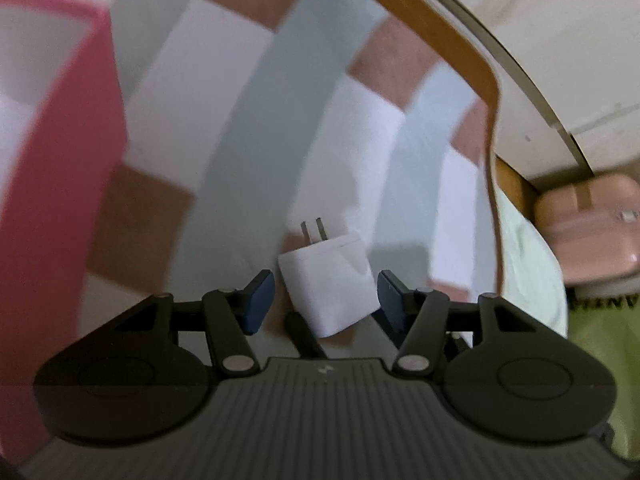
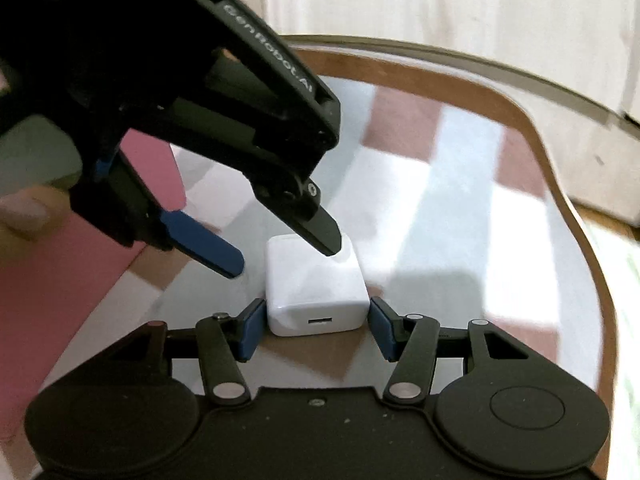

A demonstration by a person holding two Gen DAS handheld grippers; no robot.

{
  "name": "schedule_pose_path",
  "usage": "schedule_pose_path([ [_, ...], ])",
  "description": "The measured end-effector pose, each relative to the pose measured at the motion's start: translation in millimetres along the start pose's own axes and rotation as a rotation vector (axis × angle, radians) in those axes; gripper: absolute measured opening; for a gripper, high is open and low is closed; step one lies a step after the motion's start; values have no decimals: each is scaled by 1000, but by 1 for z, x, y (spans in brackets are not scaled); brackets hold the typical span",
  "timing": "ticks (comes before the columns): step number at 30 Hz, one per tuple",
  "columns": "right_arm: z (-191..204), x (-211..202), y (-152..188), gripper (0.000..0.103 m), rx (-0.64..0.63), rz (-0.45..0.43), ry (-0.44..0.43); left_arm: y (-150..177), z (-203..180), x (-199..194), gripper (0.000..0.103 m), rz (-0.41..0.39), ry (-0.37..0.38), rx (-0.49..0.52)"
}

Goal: Organize rigid objects
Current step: 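Lower the left gripper and close it around the white cube charger, then lift the white cube charger off the rug with the left gripper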

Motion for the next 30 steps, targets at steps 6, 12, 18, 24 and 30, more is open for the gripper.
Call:
schedule_pose_path([
  [6,1,-37,19,60,77,68,82,36,-10,-5,46,22,35,15],
  [12,6,-57,30,61,91,123,-5,59,0,-7,38,9,54,14],
  [18,1,-57,29,61,102,69,-37,61,3,-2,45,14,77,-3],
  [24,-1,-29,26,66,59,44,-46,64,-4,-2,43,-14,98,83],
  [30,10,-45,25,64,67,47,1,75,-15,-23,42,-54,76,213],
])
Point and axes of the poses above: each gripper's, at about its wrist camera, not at the fingertips, and x roughly the way its jaws point, z to its left, y to its underside, the point moved 9 cm from there along x, roughly the way its jaws point, and after that the axes turned 13 degrees about -z, right-handed, at the moved point
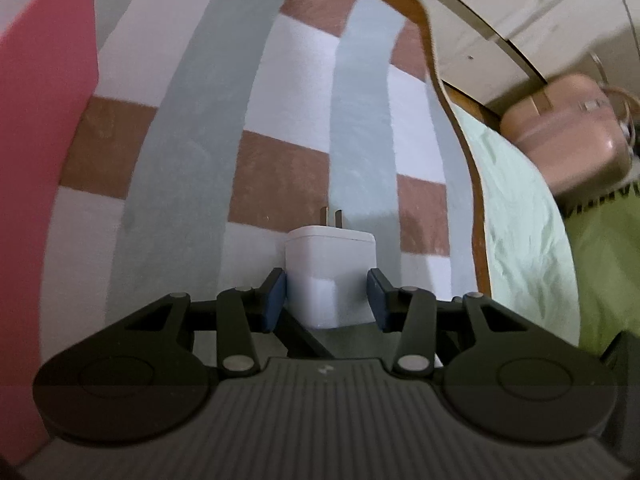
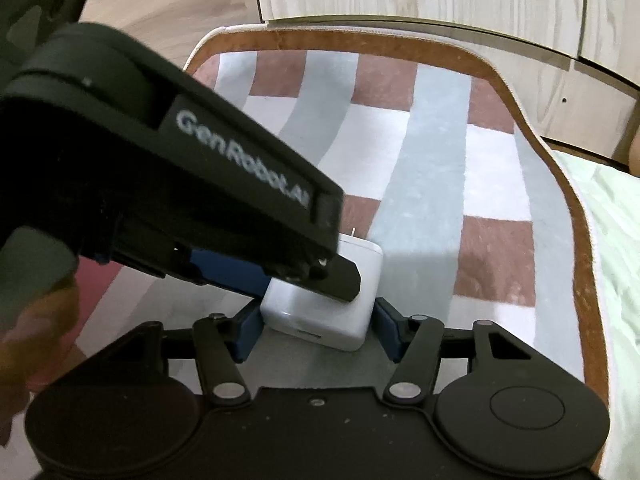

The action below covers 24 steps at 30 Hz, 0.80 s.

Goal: Organize rigid objects
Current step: 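Lift the white cube charger off the rug with the left gripper, then carry the white cube charger over the pink box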

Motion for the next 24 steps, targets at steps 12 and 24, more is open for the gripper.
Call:
schedule_pose_path([
  [12,43,-57,-28,65,16,31,48,7,-15,-91,42,-83,16,91],
  [24,120,-103,-82,73,-137,-91,-2,-25,4,-192,42,-192,62,112],
])
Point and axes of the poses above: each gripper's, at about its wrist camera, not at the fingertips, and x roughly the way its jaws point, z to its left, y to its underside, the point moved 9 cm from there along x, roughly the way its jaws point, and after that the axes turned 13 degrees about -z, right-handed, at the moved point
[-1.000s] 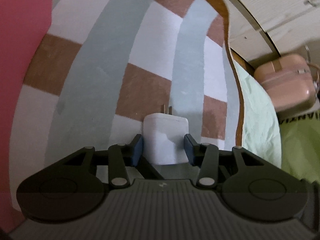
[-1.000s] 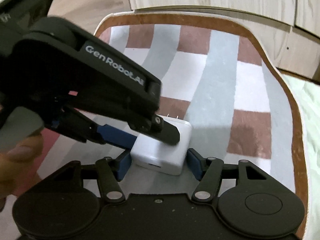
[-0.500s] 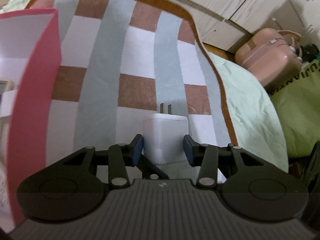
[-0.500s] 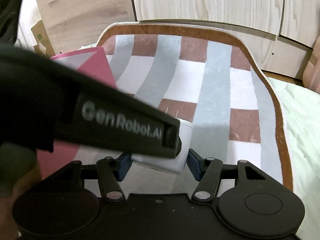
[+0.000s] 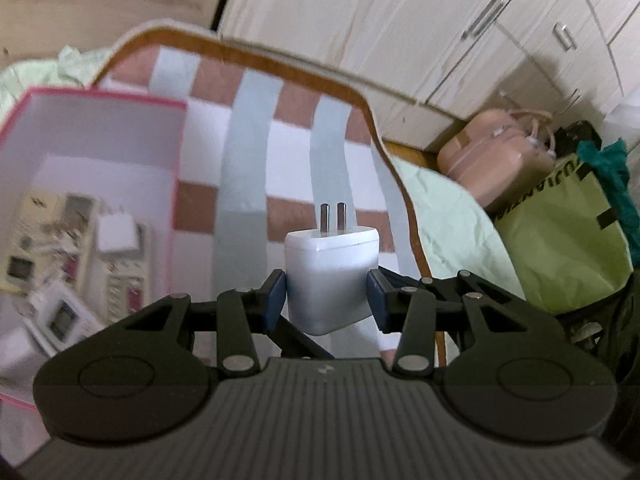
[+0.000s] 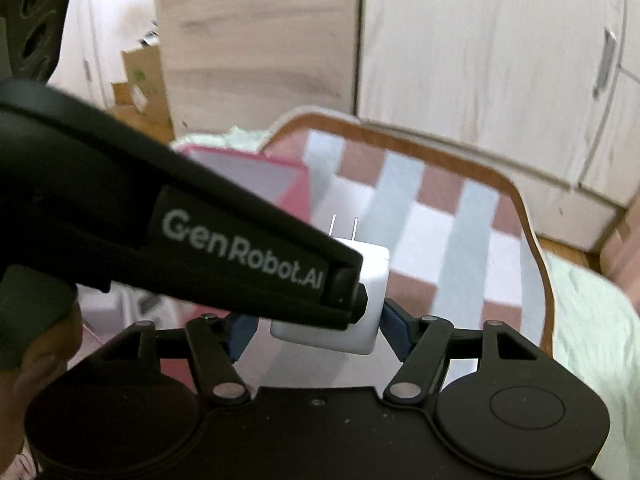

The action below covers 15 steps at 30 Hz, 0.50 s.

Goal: Organize rigid objects
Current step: 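Carry the white cube charger over the pink box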

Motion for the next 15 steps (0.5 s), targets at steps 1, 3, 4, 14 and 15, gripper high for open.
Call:
schedule_pose_path([
  [1,5,-1,-6,73,-11,-11,-9,-5,3,-6,42,-9,-2,-4],
  [3,18,-2,-17,74,-45,-30,-30,-14,12,-20,42,-33,-6,-18],
  [4,24,-1,-22,74,-62,-40,-45,-18,18,-27,42,-45,-13,-31],
  [14,96,33,-48,74,-101,-33,-255,-32,107,-76,42,-110,-131,-117],
  [15,103,40,-48,74,-103,-22,-273,-33,117,-78,42,-116,-144,-130],
])
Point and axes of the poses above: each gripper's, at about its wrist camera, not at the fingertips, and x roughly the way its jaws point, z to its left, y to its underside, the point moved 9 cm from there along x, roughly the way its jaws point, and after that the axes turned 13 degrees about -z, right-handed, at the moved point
